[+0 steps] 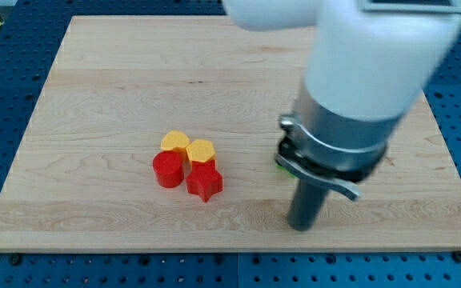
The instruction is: Move the green star into the blue blocks
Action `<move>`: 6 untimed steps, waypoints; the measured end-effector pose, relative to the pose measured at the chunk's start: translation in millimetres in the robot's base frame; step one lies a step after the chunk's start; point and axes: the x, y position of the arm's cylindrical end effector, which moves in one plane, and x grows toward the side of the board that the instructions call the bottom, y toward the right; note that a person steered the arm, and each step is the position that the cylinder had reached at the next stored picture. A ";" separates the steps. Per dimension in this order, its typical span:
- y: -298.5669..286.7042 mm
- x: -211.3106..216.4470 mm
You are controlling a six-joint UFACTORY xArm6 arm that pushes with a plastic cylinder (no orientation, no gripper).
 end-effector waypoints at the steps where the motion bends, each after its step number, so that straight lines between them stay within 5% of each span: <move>1: -22.8 -43.4; 3: 4.1 -92.1; 6: 2.0 -93.6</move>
